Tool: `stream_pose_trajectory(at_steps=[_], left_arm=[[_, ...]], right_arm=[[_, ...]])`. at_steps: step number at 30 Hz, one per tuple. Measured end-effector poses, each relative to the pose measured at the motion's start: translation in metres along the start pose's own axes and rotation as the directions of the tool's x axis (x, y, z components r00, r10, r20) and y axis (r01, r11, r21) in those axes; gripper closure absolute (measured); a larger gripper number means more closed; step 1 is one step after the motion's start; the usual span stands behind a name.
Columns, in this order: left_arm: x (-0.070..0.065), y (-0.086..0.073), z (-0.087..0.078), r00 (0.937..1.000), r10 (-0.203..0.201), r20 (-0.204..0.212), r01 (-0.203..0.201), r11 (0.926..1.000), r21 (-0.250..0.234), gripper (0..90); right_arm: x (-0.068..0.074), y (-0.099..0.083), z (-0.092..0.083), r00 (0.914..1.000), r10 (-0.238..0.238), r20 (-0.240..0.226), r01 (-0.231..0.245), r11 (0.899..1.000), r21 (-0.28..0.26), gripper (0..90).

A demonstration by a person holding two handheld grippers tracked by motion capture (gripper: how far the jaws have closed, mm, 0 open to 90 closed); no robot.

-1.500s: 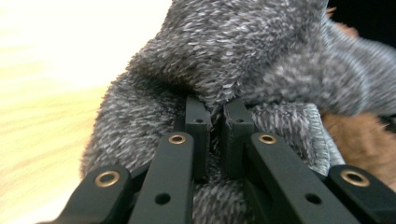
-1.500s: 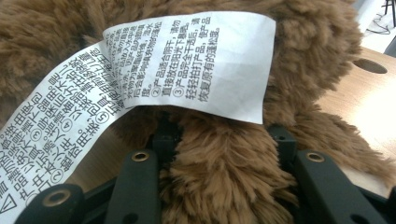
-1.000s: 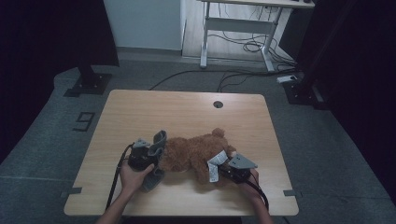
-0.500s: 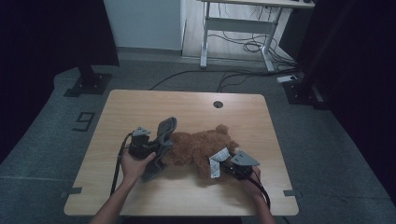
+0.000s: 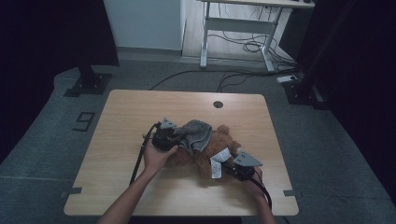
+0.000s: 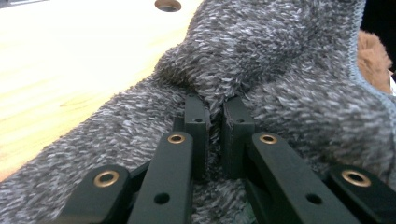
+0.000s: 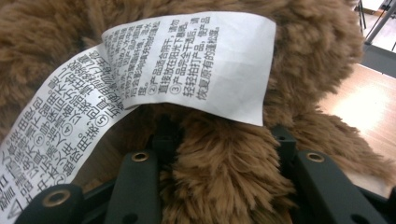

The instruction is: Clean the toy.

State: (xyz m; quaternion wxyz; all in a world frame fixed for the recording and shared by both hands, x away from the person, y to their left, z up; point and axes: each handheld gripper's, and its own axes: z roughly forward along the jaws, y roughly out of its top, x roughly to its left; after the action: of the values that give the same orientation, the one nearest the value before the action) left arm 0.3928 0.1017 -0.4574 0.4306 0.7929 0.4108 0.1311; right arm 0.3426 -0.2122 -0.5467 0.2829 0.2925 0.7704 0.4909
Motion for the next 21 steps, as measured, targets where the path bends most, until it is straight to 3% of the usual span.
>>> stream_pose_trajectory(at_steps=[6,10,14,16,19,21], left_arm=[[-0.007,-0.024,-0.01,0.9995,0.03,-0.006,-0.03,0.9989,-0.037,83.8],[-0.014,-0.04,-0.02,0.9988,0.049,-0.006,-0.049,0.9969,-0.061,83.9],[-0.012,-0.051,-0.025,0.9993,0.035,0.016,-0.033,0.9962,-0.08,84.0],[-0.012,-0.054,-0.026,0.9993,0.03,0.023,-0.028,0.9958,-0.087,84.0],[-0.013,-0.057,-0.027,0.9992,0.029,0.029,-0.026,0.9951,-0.095,84.0],[-0.013,-0.059,-0.027,0.9991,0.027,0.033,-0.024,0.9948,-0.099,84.1]], right_arm=[[0.001,0.001,-0.002,0.9999,0.002,-0.012,-0.002,1.0,0.009,51.9],[0.001,0.001,-0.01,0.9981,0.027,-0.055,-0.025,0.999,0.03,38.8],[-0.008,-0.001,-0.027,0.9893,0.121,-0.081,-0.12,0.993,0.019,28.9],[-0.013,0.0,-0.038,0.9806,0.174,-0.091,-0.177,0.984,-0.023,28.9],[-0.019,0.006,-0.049,0.9673,0.226,-0.115,-0.235,0.969,-0.073,28.4],[-0.018,0.012,-0.05,0.9627,0.237,-0.131,-0.247,0.967,-0.068,26.3]])
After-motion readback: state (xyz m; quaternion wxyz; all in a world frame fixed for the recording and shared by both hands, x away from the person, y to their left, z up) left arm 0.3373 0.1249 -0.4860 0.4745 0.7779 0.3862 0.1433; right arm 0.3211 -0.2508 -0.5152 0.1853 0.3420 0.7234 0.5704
